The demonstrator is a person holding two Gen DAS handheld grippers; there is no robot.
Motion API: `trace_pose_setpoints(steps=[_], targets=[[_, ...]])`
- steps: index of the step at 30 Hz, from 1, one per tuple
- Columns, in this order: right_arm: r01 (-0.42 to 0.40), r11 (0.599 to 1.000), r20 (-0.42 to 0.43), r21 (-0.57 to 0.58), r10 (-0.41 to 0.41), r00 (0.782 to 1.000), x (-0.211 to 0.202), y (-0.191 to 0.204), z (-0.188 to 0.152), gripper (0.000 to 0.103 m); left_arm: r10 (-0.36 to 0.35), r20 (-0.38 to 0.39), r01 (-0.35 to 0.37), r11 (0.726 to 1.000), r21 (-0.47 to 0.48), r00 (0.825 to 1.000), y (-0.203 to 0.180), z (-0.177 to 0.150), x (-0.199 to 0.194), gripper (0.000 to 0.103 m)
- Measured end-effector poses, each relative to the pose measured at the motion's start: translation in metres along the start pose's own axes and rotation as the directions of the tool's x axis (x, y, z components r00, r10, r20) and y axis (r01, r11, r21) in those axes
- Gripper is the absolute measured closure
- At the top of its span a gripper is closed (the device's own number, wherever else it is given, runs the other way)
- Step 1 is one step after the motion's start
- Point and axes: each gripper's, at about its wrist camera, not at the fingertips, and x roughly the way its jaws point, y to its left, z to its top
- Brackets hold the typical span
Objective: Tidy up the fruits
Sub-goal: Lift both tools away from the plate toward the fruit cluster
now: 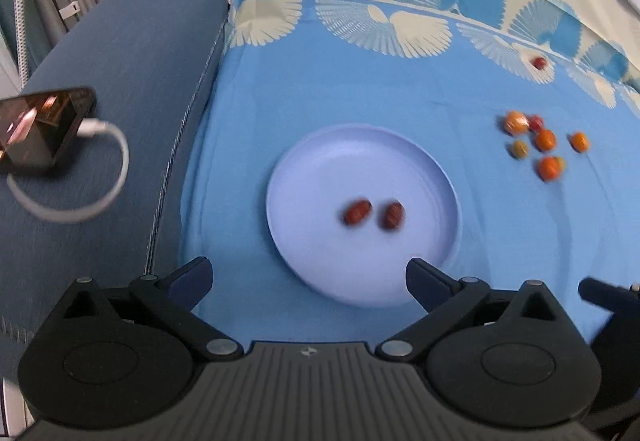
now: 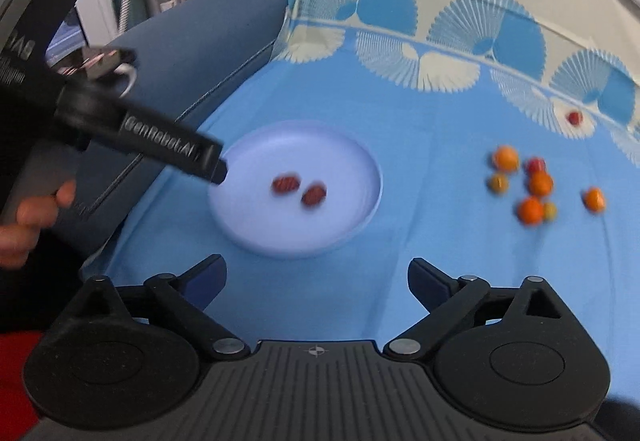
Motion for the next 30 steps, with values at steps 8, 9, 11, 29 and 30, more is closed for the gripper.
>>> trace_pose_setpoints(steps=[8,9,11,29,30], targets=[[0.029,0.998,0.086,-0.051,-0.024,0.996,-0.047,0.016,-0.024,0.001,-0.006,0.050,0.003,0.999,0.052,0.999,-0.027,-0.027,-0.045,0.000],[0.034,0.998,0.100,-0.055,-0.029,0.995,-0.052,0.017,-0.026,0.001,-0.005,0.063,0.002,0.999,0.051,0.998,-0.028,-0.029,-0.051,0.000],[0.044,0.997,0.123,-0.060,-0.036,0.992,-0.061,0.017,-0.028,0.001,-0.002,0.081,-0.002,0.999,0.048,0.997,-0.029,-0.032,-0.062,0.000],[0.079,0.996,0.177,-0.043,-0.070,0.982,-0.085,0.021,-0.039,0.001,-0.010,0.138,0.006,0.999,0.034,0.990,-0.028,-0.048,-0.096,0.000],[0.078,0.996,0.176,-0.044,-0.069,0.982,-0.085,0.021,-0.039,0.001,-0.009,0.135,0.005,1.000,0.031,0.991,-0.027,-0.048,-0.095,0.000]])
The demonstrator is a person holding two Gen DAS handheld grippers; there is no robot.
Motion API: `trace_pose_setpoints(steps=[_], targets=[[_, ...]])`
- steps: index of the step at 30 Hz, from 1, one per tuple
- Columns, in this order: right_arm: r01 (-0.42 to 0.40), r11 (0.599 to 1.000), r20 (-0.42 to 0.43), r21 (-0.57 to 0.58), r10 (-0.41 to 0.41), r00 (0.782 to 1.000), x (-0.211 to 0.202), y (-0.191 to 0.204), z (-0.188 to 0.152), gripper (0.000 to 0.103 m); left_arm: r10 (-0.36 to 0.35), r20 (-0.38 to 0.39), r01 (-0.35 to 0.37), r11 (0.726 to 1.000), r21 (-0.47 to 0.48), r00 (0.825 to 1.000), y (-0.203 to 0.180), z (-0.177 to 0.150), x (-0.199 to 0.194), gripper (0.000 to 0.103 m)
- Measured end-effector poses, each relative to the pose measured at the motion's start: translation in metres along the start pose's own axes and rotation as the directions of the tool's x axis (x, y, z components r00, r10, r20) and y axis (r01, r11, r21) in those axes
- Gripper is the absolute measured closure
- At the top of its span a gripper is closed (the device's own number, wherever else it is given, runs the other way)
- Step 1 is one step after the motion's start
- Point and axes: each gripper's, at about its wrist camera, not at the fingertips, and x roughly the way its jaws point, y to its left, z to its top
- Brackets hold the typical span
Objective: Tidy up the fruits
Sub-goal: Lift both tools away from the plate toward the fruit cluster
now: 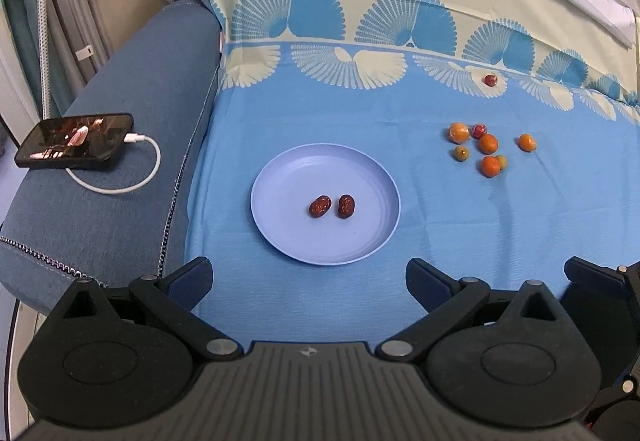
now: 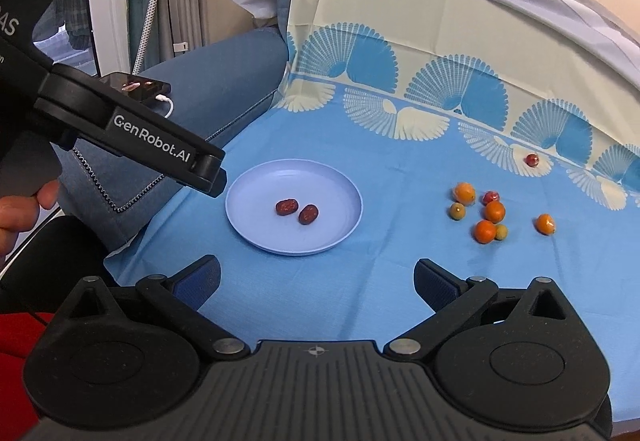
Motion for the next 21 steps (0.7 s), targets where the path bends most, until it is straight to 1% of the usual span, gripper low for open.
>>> trace_pose_setpoints(steps=[13,18,21], targets=[[-0.013,0.999,-0.035,0.030,0.014,0.999,0.011,-0.004,-0.002,0.001,0.004,-0.027,-0.004,1.000,-0.015,1.000,0.005,-0.001,0.011,0.000],[-0.013,0.999,-0.037,0.053,0.015,0.999,0.015,-0.007,-0.003,0.001,0.009,-0.033,-0.010,1.000,-0.026,0.999,0.006,0.000,0.012,0.000],[-0.009,0.997,-0.031,0.071,0.011,0.999,0.019,-0.011,-0.004,0.001,0.013,-0.049,-0.014,0.999,-0.029,0.999,0.005,0.002,0.015,0.000]])
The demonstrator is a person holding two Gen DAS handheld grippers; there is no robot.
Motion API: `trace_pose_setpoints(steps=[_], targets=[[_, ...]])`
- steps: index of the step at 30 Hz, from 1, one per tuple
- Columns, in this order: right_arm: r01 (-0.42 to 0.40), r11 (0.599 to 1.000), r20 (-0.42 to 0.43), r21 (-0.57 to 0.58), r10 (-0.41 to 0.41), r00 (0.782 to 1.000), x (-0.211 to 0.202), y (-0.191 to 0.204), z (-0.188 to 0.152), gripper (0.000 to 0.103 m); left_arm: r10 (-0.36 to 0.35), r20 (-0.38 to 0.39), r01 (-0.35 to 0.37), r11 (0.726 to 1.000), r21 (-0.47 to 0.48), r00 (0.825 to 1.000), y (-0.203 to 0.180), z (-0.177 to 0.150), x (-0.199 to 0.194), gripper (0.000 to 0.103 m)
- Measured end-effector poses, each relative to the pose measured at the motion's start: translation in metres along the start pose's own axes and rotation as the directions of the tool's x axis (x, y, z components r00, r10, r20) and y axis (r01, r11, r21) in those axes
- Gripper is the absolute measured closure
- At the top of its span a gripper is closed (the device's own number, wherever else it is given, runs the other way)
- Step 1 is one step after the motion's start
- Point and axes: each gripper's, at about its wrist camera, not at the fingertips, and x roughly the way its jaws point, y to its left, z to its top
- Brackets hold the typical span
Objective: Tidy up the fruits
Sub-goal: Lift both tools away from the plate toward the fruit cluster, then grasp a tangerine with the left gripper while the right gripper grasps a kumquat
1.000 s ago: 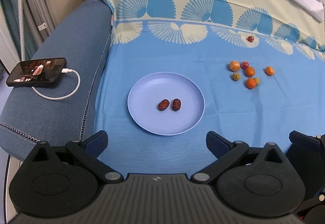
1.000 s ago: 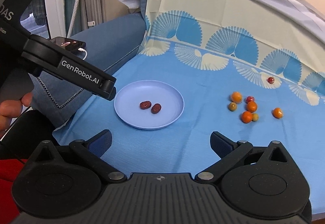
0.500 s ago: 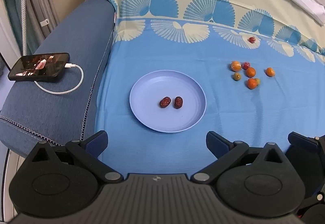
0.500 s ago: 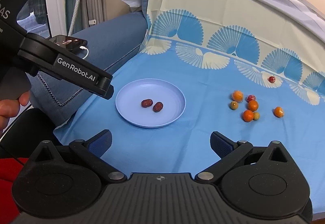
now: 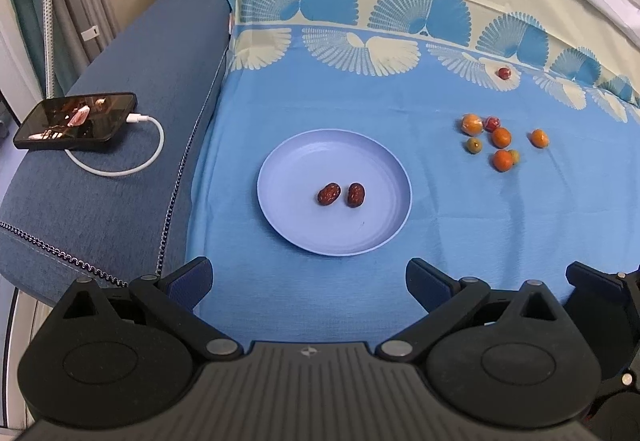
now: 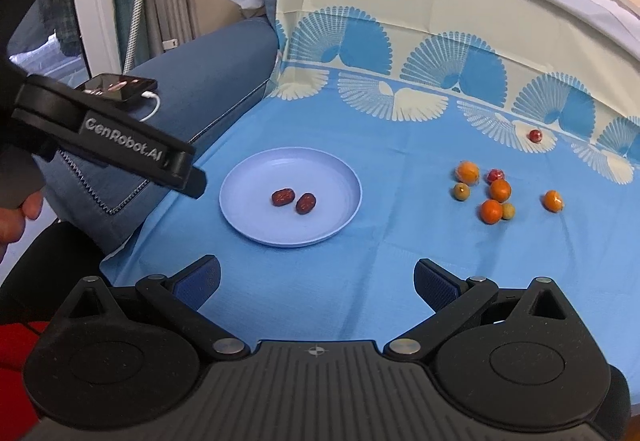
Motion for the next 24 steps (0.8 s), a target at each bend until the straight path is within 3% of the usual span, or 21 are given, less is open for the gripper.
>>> trace_pose_setpoints(steps=[8,15,24], targets=[[0.009,0.996,-0.001,0.087,-0.009,1.000,0.014,-0.025,0.002,0.001,0.016,-0.048,-0.016,1.000,0.000,0.999,-0.010,0.016,0.019,0.000],[0.154,0.969,0.011,0.191,-0.159,0.987,0.023,-0.088,-0.002,0.001,-0.013,-0.060,0.015,0.999,0.032,0.998,-0.049,0.048,0.039,0.000],[0.329,0.844,-0.029,0.424,-0.350,0.936,0.053,-0.211,-0.010,0.001,-0.151,-0.127,0.163,0.983,0.088,0.980,-0.154,0.115,0.088,0.000]])
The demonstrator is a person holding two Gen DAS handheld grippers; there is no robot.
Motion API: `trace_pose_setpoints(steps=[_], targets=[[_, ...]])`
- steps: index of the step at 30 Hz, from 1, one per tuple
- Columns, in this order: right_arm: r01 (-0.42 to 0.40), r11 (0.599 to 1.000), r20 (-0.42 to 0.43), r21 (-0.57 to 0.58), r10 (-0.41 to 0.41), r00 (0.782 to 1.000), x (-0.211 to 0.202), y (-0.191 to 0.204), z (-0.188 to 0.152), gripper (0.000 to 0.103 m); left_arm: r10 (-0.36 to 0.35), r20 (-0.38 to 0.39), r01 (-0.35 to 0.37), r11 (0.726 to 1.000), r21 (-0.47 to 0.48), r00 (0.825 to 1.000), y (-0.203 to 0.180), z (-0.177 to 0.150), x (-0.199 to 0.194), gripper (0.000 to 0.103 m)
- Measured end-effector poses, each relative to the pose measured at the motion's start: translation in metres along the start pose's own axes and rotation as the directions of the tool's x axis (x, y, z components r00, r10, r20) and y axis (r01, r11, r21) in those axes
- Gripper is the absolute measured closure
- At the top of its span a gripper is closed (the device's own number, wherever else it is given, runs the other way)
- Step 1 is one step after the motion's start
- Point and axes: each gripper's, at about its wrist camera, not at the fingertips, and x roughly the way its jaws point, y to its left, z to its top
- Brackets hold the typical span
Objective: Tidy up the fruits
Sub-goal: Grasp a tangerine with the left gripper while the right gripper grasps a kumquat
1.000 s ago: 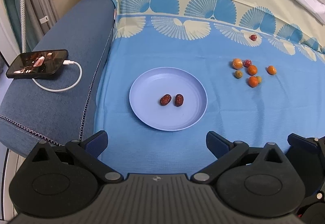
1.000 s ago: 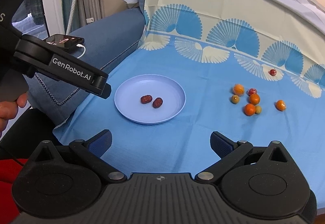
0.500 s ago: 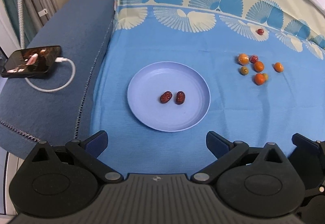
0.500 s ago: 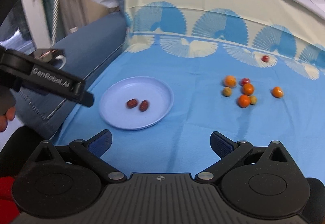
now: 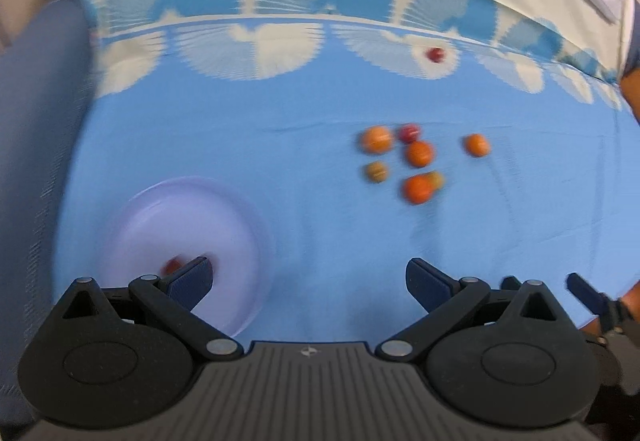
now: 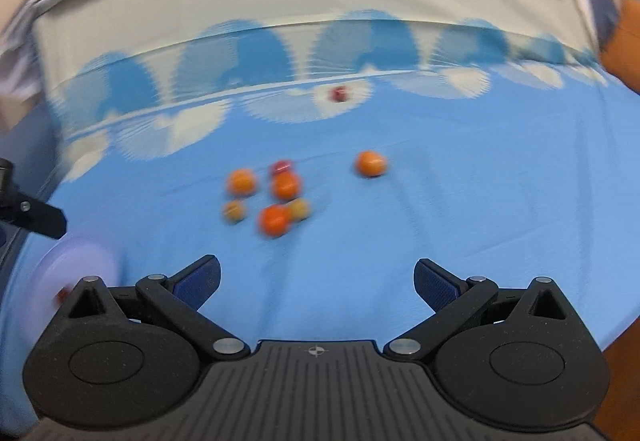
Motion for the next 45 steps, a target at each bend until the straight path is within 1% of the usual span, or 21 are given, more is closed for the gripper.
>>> trace_pose_setpoints(steps=[1,5,9,11,12,14,17,19,20,22,24,26,29,30,31,33,35,36,39,42,45], targets=[[0.018,1.000,0.006,0.006,-0.018,1.000,0.010,-0.007,0.003,0.001,-0.010,-0.005,0.010,1.000,0.011,1.000,-0.012,0.011,0.009,0.000],[0.086,0.996,0.027,-0.021,-0.085,0.996,0.066,-0.034,0.021,0.001,0.002,-0.024,-0.001,0.999,0.040,1.000,-0.064,0.050,0.055,0.000],[0.124,0.992,0.036,-0.033,-0.122,0.992,0.132,-0.056,0.039,0.001,-0.006,-0.109,0.013,0.998,0.069,0.994,-0.104,0.083,0.115,0.000],[0.171,0.985,0.038,-0.017,-0.170,0.985,0.164,-0.065,0.047,0.001,0.011,-0.142,-0.002,0.998,0.062,0.990,-0.116,0.097,0.143,0.000],[0.169,0.985,0.034,-0.011,-0.169,0.985,0.178,-0.069,0.049,0.001,0.020,-0.151,-0.010,0.998,0.062,0.988,-0.121,0.102,0.156,0.000],[0.123,0.992,0.021,-0.026,-0.123,0.992,0.203,-0.072,0.052,0.001,0.045,-0.177,-0.033,0.997,0.071,0.983,-0.128,0.111,0.182,0.000],[0.040,0.993,0.035,-0.113,-0.036,0.999,0.227,-0.070,0.055,0.001,0.060,-0.205,-0.047,0.996,0.069,0.977,-0.130,0.118,0.209,0.000],[0.046,0.984,0.070,-0.173,-0.034,0.997,0.240,-0.067,0.058,0.001,0.053,-0.226,-0.039,0.997,0.064,0.973,-0.130,0.122,0.223,0.000],[0.069,0.979,0.083,-0.193,-0.054,0.995,0.246,-0.067,0.059,0.002,0.056,-0.234,-0.043,0.997,0.060,0.971,-0.130,0.123,0.230,0.000],[0.113,0.975,0.095,-0.193,-0.096,0.991,0.253,-0.069,0.063,0.002,0.059,-0.247,-0.049,0.998,0.045,0.967,-0.128,0.125,0.240,0.000],[0.123,0.978,0.104,-0.166,-0.107,0.989,0.252,-0.072,0.063,0.003,0.077,-0.260,-0.071,0.997,0.029,0.963,-0.126,0.126,0.250,0.000],[0.110,0.982,0.111,-0.151,-0.094,0.989,0.249,-0.076,0.064,0.010,0.099,-0.250,-0.094,0.995,0.031,0.963,-0.128,0.125,0.252,0.000],[0.073,0.987,0.120,-0.141,-0.056,0.991,0.246,-0.079,0.064,0.035,0.076,-0.261,-0.067,0.997,0.046,0.962,-0.130,0.124,0.247,0.001],[0.051,0.988,0.128,-0.144,-0.033,0.991,0.244,-0.078,0.065,0.057,0.082,-0.248,-0.072,0.996,0.049,0.965,-0.131,0.123,0.244,0.007],[0.028,0.988,0.136,-0.149,-0.007,0.991,0.242,-0.076,0.065,0.070,0.096,-0.237,-0.084,0.995,0.058,0.967,-0.133,0.122,0.242,0.011],[0.041,0.985,0.139,-0.167,-0.018,0.990,0.241,-0.071,0.064,0.070,0.139,-0.221,-0.123,0.989,0.083,0.965,-0.135,0.122,0.244,0.016],[0.038,0.985,0.143,-0.169,-0.014,0.990,0.240,-0.072,0.063,0.070,0.142,-0.245,-0.131,0.989,0.065,0.959,-0.131,0.123,0.245,0.019],[0.035,0.986,0.144,-0.162,-0.012,0.990,0.240,-0.073,0.063,0.070,0.128,-0.268,-0.120,0.992,0.046,0.955,-0.128,0.124,0.244,0.022],[0.029,0.987,0.137,-0.155,-0.007,0.991,0.240,-0.074,0.063,0.070,0.086,-0.320,-0.098,0.995,-0.023,0.943,-0.118,0.125,0.240,0.018],[0.027,0.987,0.137,-0.158,-0.006,0.991,0.241,-0.074,0.062,0.069,0.035,-0.316,-0.059,0.996,-0.067,0.948,-0.118,0.128,0.241,0.017],[0.021,0.989,0.130,-0.147,-0.002,0.992,0.242,-0.076,0.062,0.065,-0.018,-0.352,-0.024,0.993,-0.116,0.936,-0.121,0.135,0.256,0.017]])
